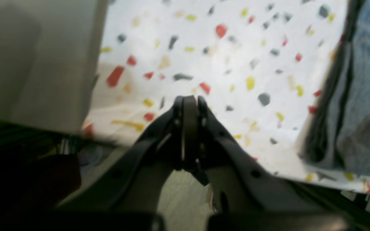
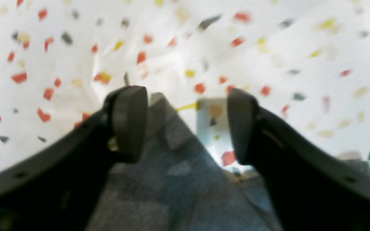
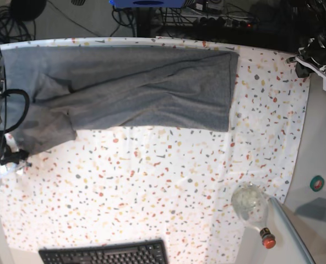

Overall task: Layout the t-shirt on the table in an organized manner, then fold the t-shirt properly
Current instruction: 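Grasp the shirt's hem end with the right gripper and fold it inward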

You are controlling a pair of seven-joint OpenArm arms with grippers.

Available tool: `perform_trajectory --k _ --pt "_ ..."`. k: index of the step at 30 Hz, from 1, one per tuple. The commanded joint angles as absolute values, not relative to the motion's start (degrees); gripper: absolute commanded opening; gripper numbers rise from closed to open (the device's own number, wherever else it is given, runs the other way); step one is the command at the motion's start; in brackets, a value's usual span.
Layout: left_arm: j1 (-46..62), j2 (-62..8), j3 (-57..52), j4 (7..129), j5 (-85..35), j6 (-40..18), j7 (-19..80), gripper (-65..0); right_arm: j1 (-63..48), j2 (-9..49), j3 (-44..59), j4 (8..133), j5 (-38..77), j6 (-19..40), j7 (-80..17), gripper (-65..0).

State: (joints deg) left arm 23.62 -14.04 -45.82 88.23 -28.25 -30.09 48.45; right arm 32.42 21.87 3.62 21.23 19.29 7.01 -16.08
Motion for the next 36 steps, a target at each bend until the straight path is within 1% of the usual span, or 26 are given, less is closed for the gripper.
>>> perform_trajectory --k 1,2,4,12,14,15,16,17,19,20,23,26,30,33,36 --pt "23.78 -15.16 -46.37 89.1 -28.79 -30.64 47.43 -65.0 33.98 22.99 3.56 22.11 19.3 7.34 -14.2 -20.9" --pt "23.78 -15.16 -46.37 89.01 -28.79 -30.64 47.43 -65.0 33.8 22.73 3.56 22.2 19.3 7.43 -14.11 -18.6" --pt "23.6 -15.16 -46.37 88.31 -28.79 -30.64 47.43 -65.0 33.45 22.29 3.21 22.2 19.3 7.6 -14.11 -17.6" --pt "23.16 -15.16 -45.85 86.2 -28.79 -30.64 47.43 -65.0 31.34 20.53 3.12 21.76 19.3 7.6 -14.64 -17.6" --pt "23.16 -15.16 -45.85 86.2 -28.79 -30.64 47.43 -65.0 30.55 20.26 3.12 21.76 19.3 7.6 -14.64 -18.8" --pt "23.16 -15.16 -45.85 86.2 -28.79 -30.64 47.43 -65.0 30.37 19.82 3.12 21.76 19.3 7.6 -14.64 -22.4" --pt "23.16 -15.16 -45.85 86.2 -28.79 -30.64 47.43 -65.0 30.29 19.56 3.38 21.85 19.3 7.6 -14.64 -29.6" --pt "23.16 -15.25 -45.93 86.2 -28.79 -30.64 47.43 -65.0 30.11 19.47 3.47 22.11 19.3 7.69 -14.64 -39.9" --pt "23.16 -15.25 -45.93 86.2 -28.7 -30.37 47.43 -65.0 29.58 19.47 3.56 22.46 19.38 7.78 -14.64 -62.9" --pt "23.16 -15.25 -45.93 86.2 -28.7 -30.37 47.43 -65.0 29.23 19.47 3.65 23.6 19.56 7.78 -14.64 -65.0" --pt "23.16 -15.25 -45.93 86.2 -28.7 -30.37 47.43 -65.0 26.33 19.3 4.26 30.55 19.56 7.78 -17.45 -65.0" --pt "23.16 -15.25 -45.93 86.11 -28.7 -30.2 47.34 -65.0 19.74 18.77 8.75 45.67 19.56 7.78 -24.66 -65.0" --pt "23.08 -15.34 -45.93 86.11 -28.7 -30.2 47.34 -65.0 9.71 16.22 14.73 68.26 19.56 7.69 -35.38 -65.0" --pt "22.2 -15.34 -46.02 86.02 -28.7 -30.2 47.34 -65.0 3.3 13.76 18.77 80.4 19.47 7.69 -40.84 -65.0" --pt "22.02 -15.34 -45.93 85.58 -28.7 -30.2 47.34 -65.0 -3.03 11.56 21.49 90.77 19.47 7.69 -43.47 -65.0"
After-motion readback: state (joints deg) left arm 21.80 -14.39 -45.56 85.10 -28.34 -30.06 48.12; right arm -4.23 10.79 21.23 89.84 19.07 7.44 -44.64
